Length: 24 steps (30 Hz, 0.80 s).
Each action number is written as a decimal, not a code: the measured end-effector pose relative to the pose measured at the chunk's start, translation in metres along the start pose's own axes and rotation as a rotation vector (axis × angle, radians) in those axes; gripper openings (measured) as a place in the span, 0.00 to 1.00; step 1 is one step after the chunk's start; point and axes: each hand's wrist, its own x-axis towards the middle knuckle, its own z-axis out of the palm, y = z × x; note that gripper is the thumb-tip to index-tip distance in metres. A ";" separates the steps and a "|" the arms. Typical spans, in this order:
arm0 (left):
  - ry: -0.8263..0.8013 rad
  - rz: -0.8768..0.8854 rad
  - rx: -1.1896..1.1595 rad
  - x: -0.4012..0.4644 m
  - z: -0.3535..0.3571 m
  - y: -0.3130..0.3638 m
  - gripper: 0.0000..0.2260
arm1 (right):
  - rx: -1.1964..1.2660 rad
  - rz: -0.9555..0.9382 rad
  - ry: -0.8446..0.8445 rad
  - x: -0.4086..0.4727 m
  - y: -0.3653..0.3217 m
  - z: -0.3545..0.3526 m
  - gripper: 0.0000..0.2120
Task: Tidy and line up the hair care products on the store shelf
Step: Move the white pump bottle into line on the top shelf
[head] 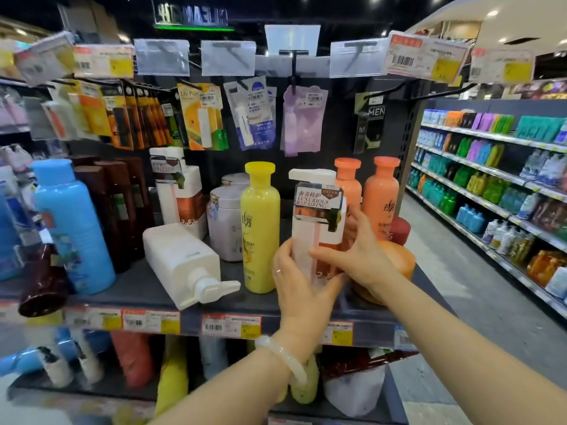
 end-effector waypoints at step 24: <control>-0.329 0.164 0.675 0.060 -0.242 -0.081 0.60 | -0.445 -0.108 -0.398 -0.036 0.008 0.159 0.39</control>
